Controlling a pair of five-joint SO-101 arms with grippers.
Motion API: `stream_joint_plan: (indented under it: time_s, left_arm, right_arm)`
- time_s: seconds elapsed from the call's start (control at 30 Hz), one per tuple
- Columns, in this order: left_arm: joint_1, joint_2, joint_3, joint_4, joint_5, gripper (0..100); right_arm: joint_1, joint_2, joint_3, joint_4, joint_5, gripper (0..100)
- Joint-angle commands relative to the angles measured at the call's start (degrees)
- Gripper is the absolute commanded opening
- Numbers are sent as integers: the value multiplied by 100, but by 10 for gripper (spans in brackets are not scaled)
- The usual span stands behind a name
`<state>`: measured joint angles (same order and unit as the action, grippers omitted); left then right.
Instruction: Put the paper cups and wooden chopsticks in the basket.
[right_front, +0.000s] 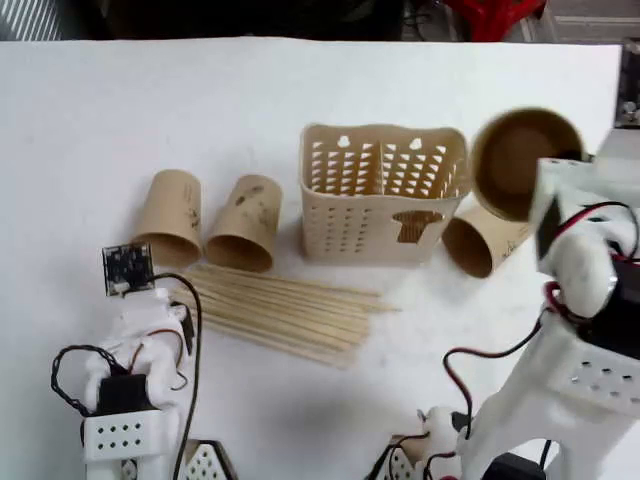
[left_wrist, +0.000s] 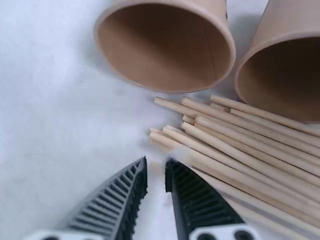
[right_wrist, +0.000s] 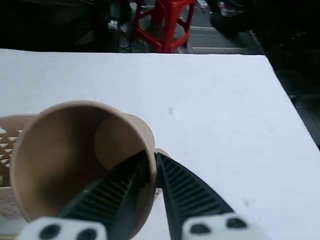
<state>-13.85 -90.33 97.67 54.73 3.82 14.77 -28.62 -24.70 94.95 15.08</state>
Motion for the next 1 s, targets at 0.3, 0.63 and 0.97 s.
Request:
stream_joint_plan:
  time_s: [0.3, 0.63, 0.97]
  left_arm:
    - [-4, -48, -26, 26, 44, 85]
    - [-4, -48, -26, 26, 44, 85]
    - [-4, -48, -26, 26, 44, 85]
  right_arm:
    - [-1490, 4, -211, -347, -826, 16]
    - [-1490, 13, 413, -1156, -976, 16]
    - [-1490, -13, 1873, -2070, -976, 17]
